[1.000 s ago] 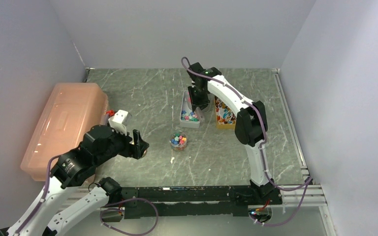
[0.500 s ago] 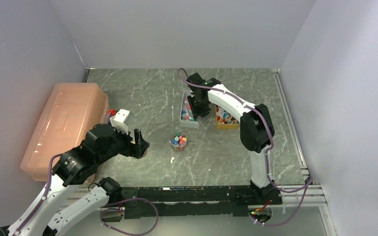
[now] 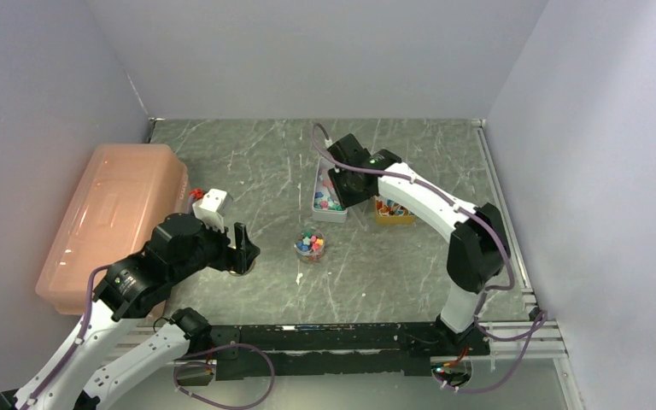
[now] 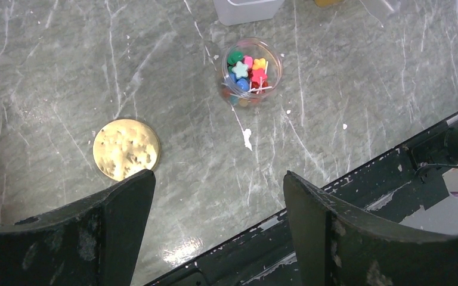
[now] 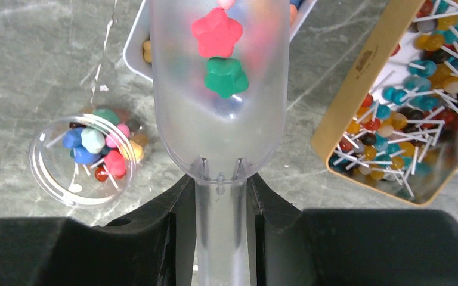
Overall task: Pack the candies
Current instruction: Place the fake candies in the packing bottle.
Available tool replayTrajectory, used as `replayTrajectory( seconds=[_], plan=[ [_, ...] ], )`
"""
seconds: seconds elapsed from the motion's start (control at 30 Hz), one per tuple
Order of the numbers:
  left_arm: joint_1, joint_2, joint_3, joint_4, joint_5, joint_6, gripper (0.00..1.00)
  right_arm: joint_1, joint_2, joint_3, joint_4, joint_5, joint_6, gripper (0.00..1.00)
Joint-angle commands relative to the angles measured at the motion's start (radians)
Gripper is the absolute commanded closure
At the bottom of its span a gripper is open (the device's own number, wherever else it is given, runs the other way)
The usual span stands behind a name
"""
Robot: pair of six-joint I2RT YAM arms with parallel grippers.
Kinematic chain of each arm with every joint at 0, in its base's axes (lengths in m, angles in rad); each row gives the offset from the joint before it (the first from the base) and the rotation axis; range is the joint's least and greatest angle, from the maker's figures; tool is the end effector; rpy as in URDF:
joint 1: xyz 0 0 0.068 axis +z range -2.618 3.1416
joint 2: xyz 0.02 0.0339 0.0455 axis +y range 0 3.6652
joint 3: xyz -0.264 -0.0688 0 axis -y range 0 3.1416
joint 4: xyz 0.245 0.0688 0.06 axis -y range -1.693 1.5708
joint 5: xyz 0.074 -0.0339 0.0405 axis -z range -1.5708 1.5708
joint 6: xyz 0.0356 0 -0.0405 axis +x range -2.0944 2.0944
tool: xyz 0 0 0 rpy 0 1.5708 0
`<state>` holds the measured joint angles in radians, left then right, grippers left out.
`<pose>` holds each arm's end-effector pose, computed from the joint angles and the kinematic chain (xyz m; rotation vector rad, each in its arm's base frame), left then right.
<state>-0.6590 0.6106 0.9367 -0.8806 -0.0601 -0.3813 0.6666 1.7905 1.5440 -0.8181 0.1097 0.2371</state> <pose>0.0880 -0.0655 0.3425 0.2648 2.1579 -0.5450 0.3033 0.2336 0.2739 -0.5249 2.5820 0.1674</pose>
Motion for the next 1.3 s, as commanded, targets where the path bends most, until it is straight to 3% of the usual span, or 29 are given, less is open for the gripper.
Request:
replayTrajectory(
  seconds=[0.0,0.27,0.6,0.9,1.27],
  plan=[
    [-0.004,0.0,0.011,0.023,-0.024,-0.008,0.15,0.035,-0.118,-0.071,0.067,0.073,-0.029,1.0],
    [-0.004,0.003,0.012,0.024,-0.023,-0.006,0.16,0.141,-0.255,-0.176,0.018,0.1,-0.047,1.0],
    [-0.004,0.0,0.011,0.02,-0.039,-0.014,0.15,0.217,-0.312,-0.201,-0.137,-0.051,-0.037,1.0],
    [-0.004,-0.007,0.013,0.02,-0.039,-0.014,0.16,0.242,-0.275,-0.177,-0.217,-0.214,-0.036,1.0],
    [-0.004,-0.025,0.013,0.018,-0.038,-0.013,0.16,0.244,-0.147,-0.059,-0.366,-0.261,-0.035,1.0]
  ],
)
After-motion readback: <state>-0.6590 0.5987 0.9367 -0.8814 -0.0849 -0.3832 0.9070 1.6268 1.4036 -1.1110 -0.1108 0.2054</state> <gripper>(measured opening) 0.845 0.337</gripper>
